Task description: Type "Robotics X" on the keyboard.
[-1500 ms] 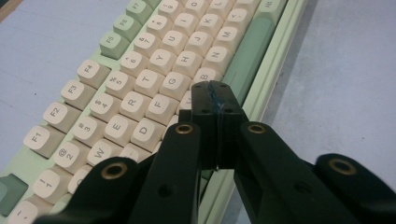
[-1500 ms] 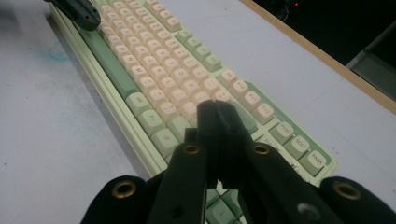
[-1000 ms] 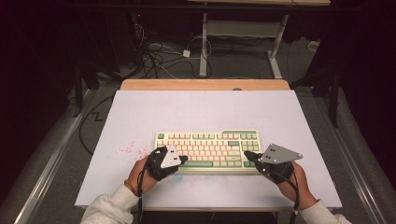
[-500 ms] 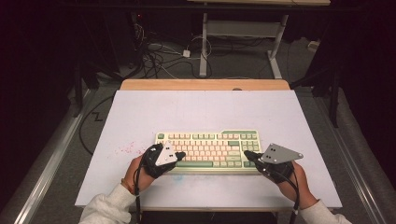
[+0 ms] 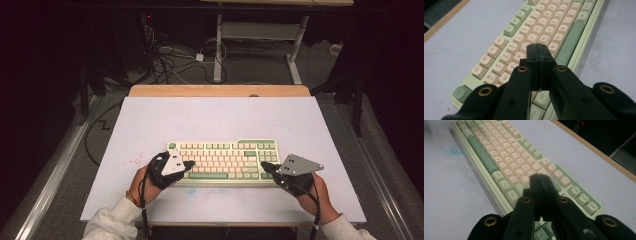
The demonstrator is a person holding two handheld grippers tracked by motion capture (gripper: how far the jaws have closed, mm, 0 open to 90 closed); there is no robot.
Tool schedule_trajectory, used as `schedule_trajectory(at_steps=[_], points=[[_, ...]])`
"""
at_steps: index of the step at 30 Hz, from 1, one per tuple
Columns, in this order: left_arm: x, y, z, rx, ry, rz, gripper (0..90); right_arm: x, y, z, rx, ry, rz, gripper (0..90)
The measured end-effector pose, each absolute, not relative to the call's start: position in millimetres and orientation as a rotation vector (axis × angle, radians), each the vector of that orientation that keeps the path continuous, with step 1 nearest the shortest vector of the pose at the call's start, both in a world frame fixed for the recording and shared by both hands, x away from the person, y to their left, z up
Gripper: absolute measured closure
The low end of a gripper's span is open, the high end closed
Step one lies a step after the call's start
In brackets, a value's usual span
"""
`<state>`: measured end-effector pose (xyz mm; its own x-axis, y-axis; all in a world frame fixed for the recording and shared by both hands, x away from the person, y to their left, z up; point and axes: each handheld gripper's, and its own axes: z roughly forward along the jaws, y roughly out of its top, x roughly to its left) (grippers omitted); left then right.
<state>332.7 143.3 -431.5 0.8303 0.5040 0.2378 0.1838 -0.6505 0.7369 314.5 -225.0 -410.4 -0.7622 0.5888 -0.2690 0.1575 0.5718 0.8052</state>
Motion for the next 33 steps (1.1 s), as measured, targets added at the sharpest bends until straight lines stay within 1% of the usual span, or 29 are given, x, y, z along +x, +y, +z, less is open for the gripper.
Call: schedule_trajectory(at_steps=[19, 33], points=[[335, 156, -431, 2.256, 0.539, 0.560, 87.6, 317, -222, -414, 0.596, 2.299, 1.090, 90.0], [337, 164, -432, 2.255, 0.569, 0.569, 87.6, 337, -205, -432, 0.606, 2.366, 1.015, 90.0]])
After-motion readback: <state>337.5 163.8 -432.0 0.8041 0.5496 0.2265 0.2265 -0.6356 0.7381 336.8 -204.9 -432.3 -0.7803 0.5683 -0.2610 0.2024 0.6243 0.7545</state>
